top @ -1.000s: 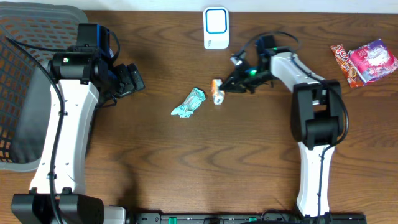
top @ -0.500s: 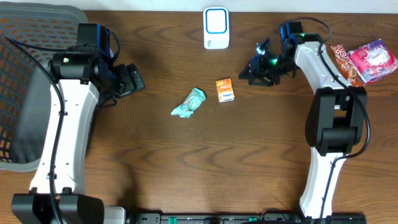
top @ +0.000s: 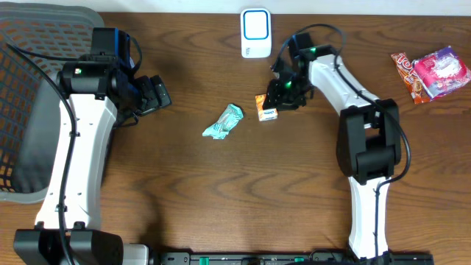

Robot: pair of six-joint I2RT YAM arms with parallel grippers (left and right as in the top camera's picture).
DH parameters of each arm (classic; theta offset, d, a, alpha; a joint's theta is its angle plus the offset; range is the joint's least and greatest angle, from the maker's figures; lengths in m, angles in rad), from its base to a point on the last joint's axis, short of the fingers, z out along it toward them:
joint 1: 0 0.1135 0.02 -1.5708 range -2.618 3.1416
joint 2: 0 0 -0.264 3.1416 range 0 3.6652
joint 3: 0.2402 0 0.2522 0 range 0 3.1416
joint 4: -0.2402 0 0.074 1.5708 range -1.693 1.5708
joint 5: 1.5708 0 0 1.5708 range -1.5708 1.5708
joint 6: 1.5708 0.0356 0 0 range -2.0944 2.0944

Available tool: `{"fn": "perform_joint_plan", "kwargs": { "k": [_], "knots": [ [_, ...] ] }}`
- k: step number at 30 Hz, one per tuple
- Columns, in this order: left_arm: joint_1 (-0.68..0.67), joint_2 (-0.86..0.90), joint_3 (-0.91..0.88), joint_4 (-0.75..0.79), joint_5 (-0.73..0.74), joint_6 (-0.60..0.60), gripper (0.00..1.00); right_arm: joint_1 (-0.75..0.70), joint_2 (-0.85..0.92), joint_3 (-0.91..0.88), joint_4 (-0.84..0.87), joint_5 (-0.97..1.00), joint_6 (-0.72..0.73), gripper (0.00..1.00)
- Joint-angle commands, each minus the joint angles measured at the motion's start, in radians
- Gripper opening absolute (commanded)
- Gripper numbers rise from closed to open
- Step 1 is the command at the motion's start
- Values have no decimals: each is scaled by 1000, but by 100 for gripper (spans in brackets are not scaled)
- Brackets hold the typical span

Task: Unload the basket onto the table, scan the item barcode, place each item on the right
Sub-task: 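Lift the orange pack toward the white scanner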

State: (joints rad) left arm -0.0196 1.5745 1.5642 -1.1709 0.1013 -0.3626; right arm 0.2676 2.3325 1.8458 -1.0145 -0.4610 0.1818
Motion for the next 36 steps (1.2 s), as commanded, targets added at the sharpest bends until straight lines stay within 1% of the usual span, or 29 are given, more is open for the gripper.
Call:
{"fn": "perform_joint_plan", "kwargs": {
  "k": [1,2,7,9,11,15,16,20,24,26,28,29,30,34,36],
  "knots": [
    [4,-7,2,-3,-9,2,98,10,15,2,14,60,5,9],
    [4,-7,2,-3,-9,2,98,12,15,2,21,60,17,1],
    [4,-7,2,-3,-9,2,98,13,4,14,22,68,27,1],
    [4,-7,2,-3,-9,2,98,15,-15,36,7,118,27,1],
    [4,-7,2,-3,-9,2,98,23,-36,74,-19,214,27,1],
    [4,-7,2,-3,-9,2,98,61,-71,171,-77,500,26,1],
    [4,-7,2,-3,-9,2,98,78,-82,195,-82,597,18,1],
    [4,-7,2,-3,-9,2,98,139,-103,235,-60,840,-53,1],
    [4,-7,2,-3,-9,2,98,195,-103,236,38,1031,-171,1],
    [4,-7,2,-3,-9,2,98,210,-103,236,106,1083,-227,1],
    [4,-7,2,-3,-9,2,98,226,-103,236,208,1120,-315,1],
    [4,-7,2,-3,-9,2,98,229,-103,236,238,1125,-341,1],
    [4,-7,2,-3,-9,2,98,231,-103,235,322,1129,-398,1],
    [4,-7,2,-3,-9,2,98,229,-103,235,514,1128,-468,1],
    [4,-7,2,-3,-9,2,98,222,-101,235,590,1087,-510,1]
  ]
}}
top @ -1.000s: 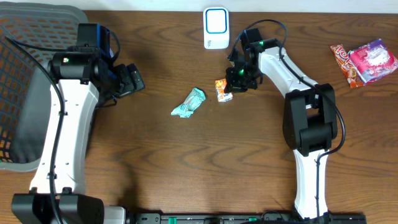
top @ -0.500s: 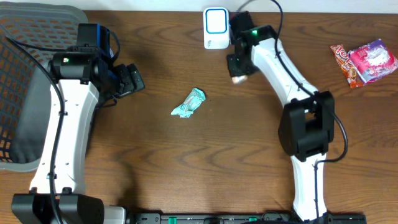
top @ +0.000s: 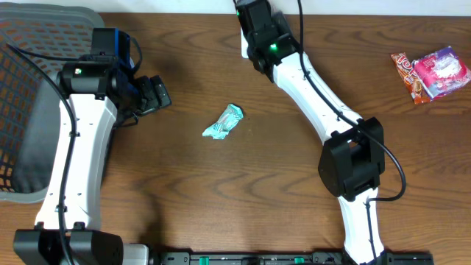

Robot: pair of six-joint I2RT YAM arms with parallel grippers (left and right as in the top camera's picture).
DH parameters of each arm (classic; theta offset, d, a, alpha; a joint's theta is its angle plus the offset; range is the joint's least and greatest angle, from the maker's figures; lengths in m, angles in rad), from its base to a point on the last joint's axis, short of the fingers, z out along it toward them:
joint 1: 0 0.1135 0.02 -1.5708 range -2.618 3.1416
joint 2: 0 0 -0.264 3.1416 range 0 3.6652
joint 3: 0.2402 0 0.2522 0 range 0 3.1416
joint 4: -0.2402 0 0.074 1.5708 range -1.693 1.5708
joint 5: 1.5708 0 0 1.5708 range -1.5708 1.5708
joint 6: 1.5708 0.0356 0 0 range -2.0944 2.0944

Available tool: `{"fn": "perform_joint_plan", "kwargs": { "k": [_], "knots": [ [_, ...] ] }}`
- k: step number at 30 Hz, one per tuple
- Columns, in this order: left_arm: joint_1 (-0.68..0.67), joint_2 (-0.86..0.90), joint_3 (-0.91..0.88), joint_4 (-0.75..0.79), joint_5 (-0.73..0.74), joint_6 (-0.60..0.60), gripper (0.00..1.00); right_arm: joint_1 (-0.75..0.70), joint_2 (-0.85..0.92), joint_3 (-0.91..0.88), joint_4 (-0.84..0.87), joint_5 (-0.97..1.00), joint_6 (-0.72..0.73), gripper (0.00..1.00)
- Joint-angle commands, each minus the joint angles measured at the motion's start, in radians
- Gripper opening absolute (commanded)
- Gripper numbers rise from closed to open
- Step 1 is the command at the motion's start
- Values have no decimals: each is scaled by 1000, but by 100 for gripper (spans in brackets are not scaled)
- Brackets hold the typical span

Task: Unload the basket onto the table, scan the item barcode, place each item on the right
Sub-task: 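Lift the orange pack toward the white scanner, then carry the orange pack to the top-right corner and release it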

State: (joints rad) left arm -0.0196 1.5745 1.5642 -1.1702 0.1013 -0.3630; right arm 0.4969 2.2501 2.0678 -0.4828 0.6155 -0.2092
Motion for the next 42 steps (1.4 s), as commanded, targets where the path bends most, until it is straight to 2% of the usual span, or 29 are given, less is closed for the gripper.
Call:
{"fn": "perform_joint_plan", "kwargs": {
  "k": [1,5,13,18,23,28,30,34,37,38,41,42],
  "knots": [
    [4,-7,2,-3,-9,2,98,-11,-16,13,87,-21,-145,1],
    [4,-7,2,-3,-9,2,98,-18,14,13,174,-122,-223,1],
    [4,-7,2,-3,-9,2,98,-18,112,13,212,-155,-237,1],
    [4,-7,2,-3,-9,2,98,-24,125,13,203,-149,-169,1],
    [4,-7,2,-3,-9,2,98,-61,83,14,198,0,-104,1],
    [4,-7,2,-3,-9,2,98,-211,29,14,53,135,-101,1],
    [4,-7,2,-3,-9,2,98,-305,30,13,-75,193,-101,1],
    [4,-7,2,-3,-9,2,98,-445,30,11,-275,184,-10,1],
    [4,-7,2,-3,-9,2,98,-541,30,8,-363,70,26,1],
    [4,-7,2,-3,-9,2,98,-568,30,8,-379,5,26,6],
    [4,-7,2,-3,-9,2,98,-650,30,8,-410,-204,47,34],
    [4,-7,2,-3,-9,2,98,-669,30,8,-414,-233,75,40]
  ]
}}
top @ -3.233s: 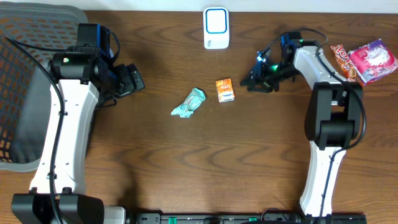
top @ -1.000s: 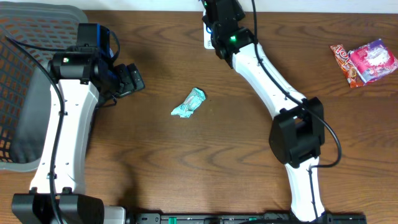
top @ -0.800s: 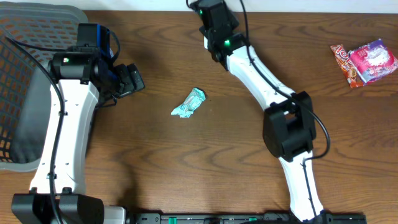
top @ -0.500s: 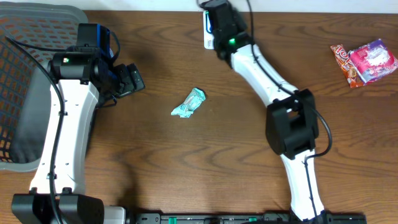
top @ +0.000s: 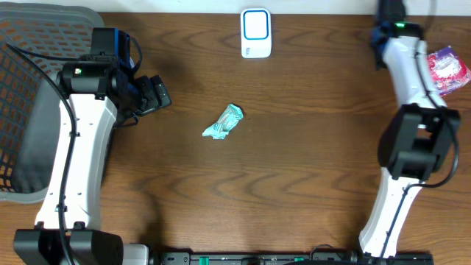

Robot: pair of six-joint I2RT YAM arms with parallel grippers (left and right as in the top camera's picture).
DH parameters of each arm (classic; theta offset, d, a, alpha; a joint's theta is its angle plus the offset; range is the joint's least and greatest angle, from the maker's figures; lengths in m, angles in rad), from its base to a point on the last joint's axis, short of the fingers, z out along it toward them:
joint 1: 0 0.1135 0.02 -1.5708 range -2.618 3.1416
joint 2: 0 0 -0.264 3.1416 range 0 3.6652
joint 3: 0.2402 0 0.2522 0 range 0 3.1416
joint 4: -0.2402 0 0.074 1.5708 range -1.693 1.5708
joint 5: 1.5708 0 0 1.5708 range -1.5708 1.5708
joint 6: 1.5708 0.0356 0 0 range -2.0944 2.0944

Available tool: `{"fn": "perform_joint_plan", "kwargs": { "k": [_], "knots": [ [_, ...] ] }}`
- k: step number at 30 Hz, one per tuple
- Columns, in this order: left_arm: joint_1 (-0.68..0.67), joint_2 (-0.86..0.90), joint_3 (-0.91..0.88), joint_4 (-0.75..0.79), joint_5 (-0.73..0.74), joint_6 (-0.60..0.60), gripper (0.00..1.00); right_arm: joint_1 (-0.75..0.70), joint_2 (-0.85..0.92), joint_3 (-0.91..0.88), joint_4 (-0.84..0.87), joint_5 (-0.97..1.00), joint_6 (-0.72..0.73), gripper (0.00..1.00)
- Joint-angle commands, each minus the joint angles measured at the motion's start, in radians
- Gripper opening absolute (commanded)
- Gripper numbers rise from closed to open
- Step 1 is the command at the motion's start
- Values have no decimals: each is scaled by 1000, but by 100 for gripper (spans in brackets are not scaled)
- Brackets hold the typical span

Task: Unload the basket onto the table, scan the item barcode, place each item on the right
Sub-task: 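Carry the orange pack to the top-right corner and release it, then swing the right gripper back over the green wipes pack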

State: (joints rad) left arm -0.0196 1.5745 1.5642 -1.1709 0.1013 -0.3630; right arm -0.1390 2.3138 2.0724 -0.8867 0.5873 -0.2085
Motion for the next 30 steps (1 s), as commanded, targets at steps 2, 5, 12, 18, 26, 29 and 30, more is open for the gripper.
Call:
{"fn": "perform_joint_plan", "kwargs": {
  "k": [2,5,12,18,26,29,30],
  "knots": [
    [4,-7,2,-3,-9,2,98,-61,-34,3,-14,-213,166,46],
    [4,-7,2,-3,-9,2,98,-75,-34,3,-24,-288,212,57],
    [4,-7,2,-3,-9,2,98,-29,-89,3,-40,-527,256,57],
    [4,-7,2,-3,-9,2,98,74,-151,3,-107,-1133,309,59],
    [4,-7,2,-3,-9,2,98,328,-131,-3,-236,-1270,309,69],
    [4,-7,2,-3,-9,2,98,444,-127,-12,-249,-1222,309,91],
    [4,-7,2,-3,-9,2,98,486,-126,-14,-257,-1195,309,98]
  ]
}}
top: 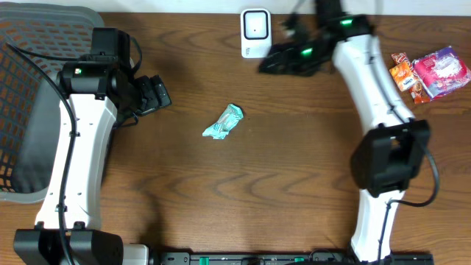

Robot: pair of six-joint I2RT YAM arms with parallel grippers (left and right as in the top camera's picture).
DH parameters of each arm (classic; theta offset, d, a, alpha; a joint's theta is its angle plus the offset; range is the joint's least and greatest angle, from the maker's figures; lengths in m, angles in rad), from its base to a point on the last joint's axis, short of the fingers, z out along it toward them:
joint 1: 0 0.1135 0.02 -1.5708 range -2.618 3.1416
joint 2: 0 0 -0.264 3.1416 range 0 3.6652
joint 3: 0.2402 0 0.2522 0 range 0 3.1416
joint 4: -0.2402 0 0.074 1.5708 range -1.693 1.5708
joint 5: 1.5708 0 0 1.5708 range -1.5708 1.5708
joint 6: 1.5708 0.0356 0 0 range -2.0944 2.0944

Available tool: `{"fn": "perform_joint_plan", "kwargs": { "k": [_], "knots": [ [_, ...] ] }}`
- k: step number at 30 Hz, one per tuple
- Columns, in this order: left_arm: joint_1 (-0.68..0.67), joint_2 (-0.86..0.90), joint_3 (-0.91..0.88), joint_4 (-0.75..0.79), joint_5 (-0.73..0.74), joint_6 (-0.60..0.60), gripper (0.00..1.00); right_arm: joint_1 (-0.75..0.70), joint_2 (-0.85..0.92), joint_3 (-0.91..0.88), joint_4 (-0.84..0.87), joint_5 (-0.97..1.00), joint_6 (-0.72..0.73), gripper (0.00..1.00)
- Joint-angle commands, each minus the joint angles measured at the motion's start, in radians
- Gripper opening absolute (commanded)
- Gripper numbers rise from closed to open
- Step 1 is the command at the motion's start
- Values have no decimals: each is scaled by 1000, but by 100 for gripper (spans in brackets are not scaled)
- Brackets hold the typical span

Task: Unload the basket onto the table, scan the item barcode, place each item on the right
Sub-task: 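Swing the right gripper back over the green wipes pack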

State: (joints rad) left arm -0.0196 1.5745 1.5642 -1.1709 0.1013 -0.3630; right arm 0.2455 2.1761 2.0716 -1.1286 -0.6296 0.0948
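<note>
The white barcode scanner [255,33] stands at the back edge of the table. My right gripper [266,63] hovers just right of and below it, pointing left, and its fingers look open and empty. A small orange box [400,74] lies at the far right against a red snack wrapper [415,90] and a pink packet [441,68]. A crumpled teal wrapper [224,122] lies mid-table. My left gripper [160,94] hangs at the left, away from all items. From above I cannot make out its jaws.
A dark mesh basket [29,88] fills the far left, partly under my left arm. My right arm [368,81] stretches diagonally over the back right of the table. The table's back edge runs just behind the scanner.
My right gripper has gone from the far right corner by the packets back to beside the scanner. The small orange box now shows lying against the packets. The left arm is unchanged.
My right gripper was at the small orange box mid-table, right of the teal wrapper. Then it was over the scanner and the box was gone from the table. Then the arm reached the right-hand packets. Now the box lies there and the gripper is beside the scanner.
</note>
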Motion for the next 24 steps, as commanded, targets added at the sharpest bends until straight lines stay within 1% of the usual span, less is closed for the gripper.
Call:
{"fn": "perform_joint_plan", "kwargs": {
  "k": [1,3,6,8,10,14,19,24],
  "knots": [
    [4,-7,2,-3,-9,2,98,138,15,-16,-22,61,5,99],
    [4,-7,2,-3,-9,2,98,211,17,-21,-28,179,37,99],
    [4,-7,2,-3,-9,2,98,307,18,-34,-31,396,246,99],
    [4,-7,2,-3,-9,2,98,349,18,-35,-22,453,312,99],
    [4,-7,2,-3,-9,2,98,392,18,-34,10,463,312,99],
    [4,-7,2,-3,-9,2,98,424,18,-36,14,468,282,99],
    [4,-7,2,-3,-9,2,98,454,18,-82,60,493,287,99],
    [4,-7,2,-3,-9,2,98,459,19,-157,94,493,413,99]
  ]
}}
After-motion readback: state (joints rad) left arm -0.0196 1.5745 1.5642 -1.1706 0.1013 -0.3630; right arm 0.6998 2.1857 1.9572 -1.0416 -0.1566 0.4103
